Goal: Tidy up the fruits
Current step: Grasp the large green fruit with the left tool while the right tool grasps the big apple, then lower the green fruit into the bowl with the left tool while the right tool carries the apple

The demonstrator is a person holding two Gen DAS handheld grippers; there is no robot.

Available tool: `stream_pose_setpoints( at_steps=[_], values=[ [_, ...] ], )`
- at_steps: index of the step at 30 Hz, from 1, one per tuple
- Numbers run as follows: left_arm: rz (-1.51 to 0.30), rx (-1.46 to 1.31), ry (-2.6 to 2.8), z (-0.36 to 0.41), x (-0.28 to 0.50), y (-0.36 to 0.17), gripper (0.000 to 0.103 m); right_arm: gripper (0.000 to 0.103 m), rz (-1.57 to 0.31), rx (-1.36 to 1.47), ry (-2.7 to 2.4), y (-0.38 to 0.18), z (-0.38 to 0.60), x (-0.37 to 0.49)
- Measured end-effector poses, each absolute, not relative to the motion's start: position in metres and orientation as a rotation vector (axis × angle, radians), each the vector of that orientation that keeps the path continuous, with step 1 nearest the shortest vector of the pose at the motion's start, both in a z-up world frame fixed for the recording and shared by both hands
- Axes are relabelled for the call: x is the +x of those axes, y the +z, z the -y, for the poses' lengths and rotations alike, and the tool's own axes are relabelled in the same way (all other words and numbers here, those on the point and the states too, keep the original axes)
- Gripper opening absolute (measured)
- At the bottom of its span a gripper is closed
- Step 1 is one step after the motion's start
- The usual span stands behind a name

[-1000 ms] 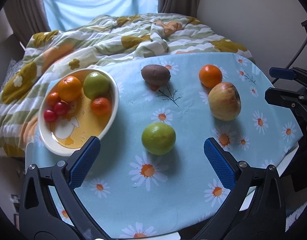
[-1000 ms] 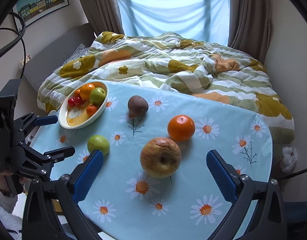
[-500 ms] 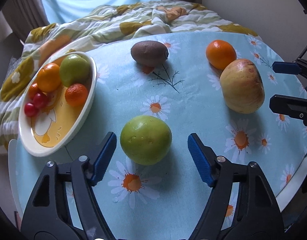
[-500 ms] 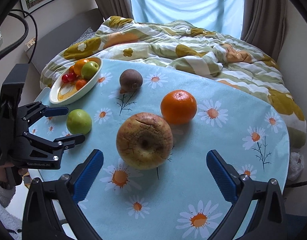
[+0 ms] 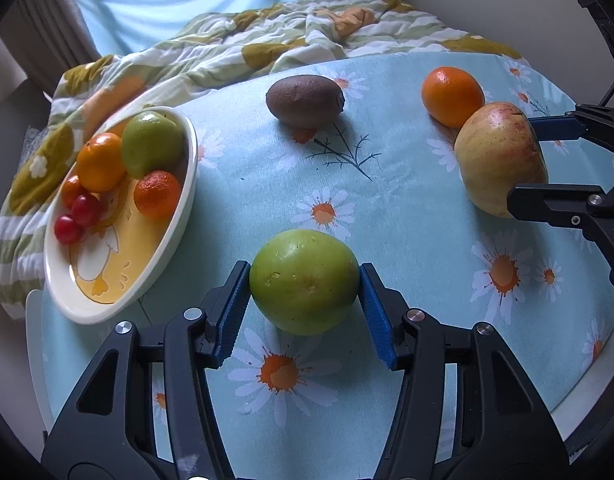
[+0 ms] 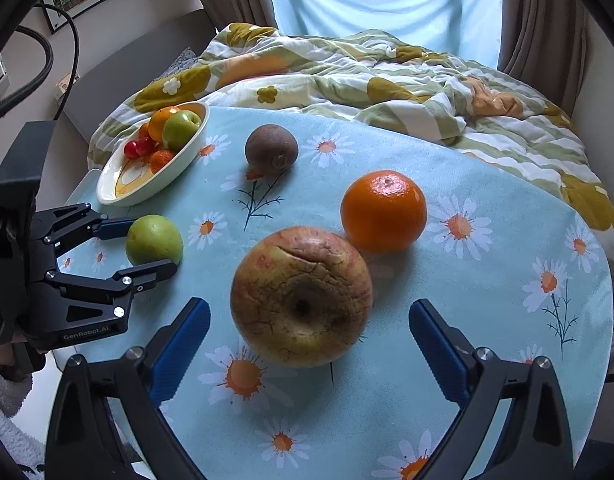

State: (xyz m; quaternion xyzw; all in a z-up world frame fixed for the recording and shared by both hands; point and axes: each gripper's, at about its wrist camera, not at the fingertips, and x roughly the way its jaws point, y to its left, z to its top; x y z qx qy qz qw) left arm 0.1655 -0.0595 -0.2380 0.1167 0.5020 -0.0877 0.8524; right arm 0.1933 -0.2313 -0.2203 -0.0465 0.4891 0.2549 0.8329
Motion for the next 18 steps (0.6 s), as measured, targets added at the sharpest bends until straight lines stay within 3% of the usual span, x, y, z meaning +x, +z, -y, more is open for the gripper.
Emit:
stream_pose_setpoints(
  at_steps=[7,12,15,18],
  values=[
    [-1.058,0.233,-0.180,0.060,0.163,-0.238,0.059,0.084,-1.058,-0.101,0.565,-0.228,0.225,0.202],
    [-1.059,0.230,-0.179,0.060,0.160,-0.237,0.059,0.083,-1.062,-0.104,0.568,-0.230,0.223,0.204],
    [-1.058,0.219,-0.176,0.059,0.158,-0.237,0.059,0.073,-1.072,-0.110,0.573,-0.232,0.222,0.206],
    [-1.057,0.206,-0.173,0.059,0.155,-0.237,0.059,0.070,-1.080,-0.107,0.582,-0.234,0.221,0.206]
  ],
)
